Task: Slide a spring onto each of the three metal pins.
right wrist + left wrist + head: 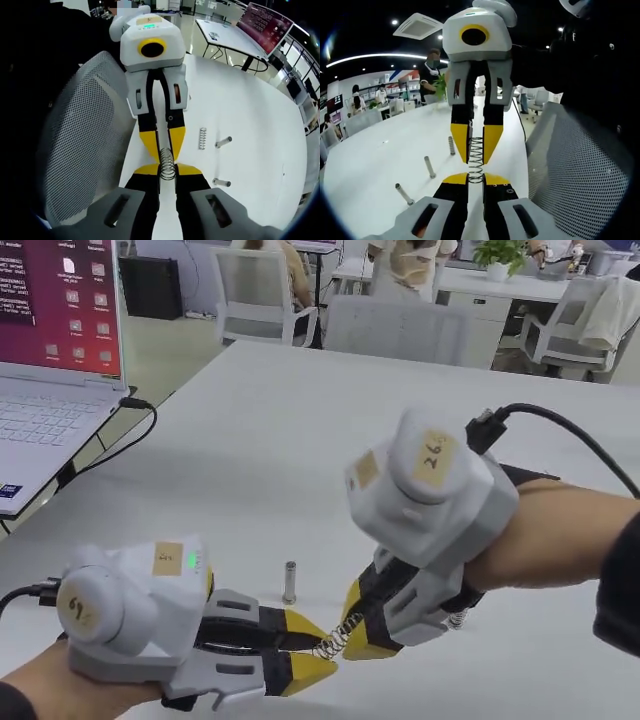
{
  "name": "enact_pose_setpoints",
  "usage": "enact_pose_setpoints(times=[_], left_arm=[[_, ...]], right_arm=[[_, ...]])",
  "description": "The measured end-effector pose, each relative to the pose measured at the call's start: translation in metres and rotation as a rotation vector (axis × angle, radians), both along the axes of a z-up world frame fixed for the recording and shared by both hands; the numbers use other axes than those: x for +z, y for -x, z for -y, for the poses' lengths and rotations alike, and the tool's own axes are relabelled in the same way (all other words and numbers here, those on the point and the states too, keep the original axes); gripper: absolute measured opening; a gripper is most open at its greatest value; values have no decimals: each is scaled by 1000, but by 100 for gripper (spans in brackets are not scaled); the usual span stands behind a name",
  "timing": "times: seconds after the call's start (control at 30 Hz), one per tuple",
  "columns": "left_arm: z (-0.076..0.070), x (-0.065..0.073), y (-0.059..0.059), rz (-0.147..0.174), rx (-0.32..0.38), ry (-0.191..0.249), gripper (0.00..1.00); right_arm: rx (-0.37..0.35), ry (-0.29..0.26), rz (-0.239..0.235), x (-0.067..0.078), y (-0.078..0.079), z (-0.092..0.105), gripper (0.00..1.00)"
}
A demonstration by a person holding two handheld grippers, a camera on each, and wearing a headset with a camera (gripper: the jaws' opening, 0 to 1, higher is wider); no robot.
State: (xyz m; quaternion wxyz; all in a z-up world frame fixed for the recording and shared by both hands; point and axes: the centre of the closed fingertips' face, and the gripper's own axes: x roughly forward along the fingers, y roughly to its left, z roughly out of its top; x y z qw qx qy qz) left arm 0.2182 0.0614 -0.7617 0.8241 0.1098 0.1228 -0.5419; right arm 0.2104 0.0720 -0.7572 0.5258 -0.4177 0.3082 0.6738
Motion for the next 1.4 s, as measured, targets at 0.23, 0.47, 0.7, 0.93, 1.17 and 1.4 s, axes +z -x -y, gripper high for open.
enact_pose_setpoints(times=[0.23,0.47,0.7,0.93,1.17,1.4], left_arm=[[1,-1,0,-1,-2,1,2],[2,-2,-1,-4,-6,1,3],[4,-4,1,-13,-14,-1,3],[4,-5,1,-16,-15,-2,3],[2,-8,0,-25,-11,-9,6],[-5,-7,-6,-32,29,16,18]], right_arm=[[-25,-3,-18,3,2,-4,8],[-23,-5,-18,3,3,-8,8],[-11,-2,-16,3,6,-12,8],[-9,10,-14,1,5,-10,8],[-7,13,-5,1,4,-10,8],[-17,25,7,0,-2,-6,8]])
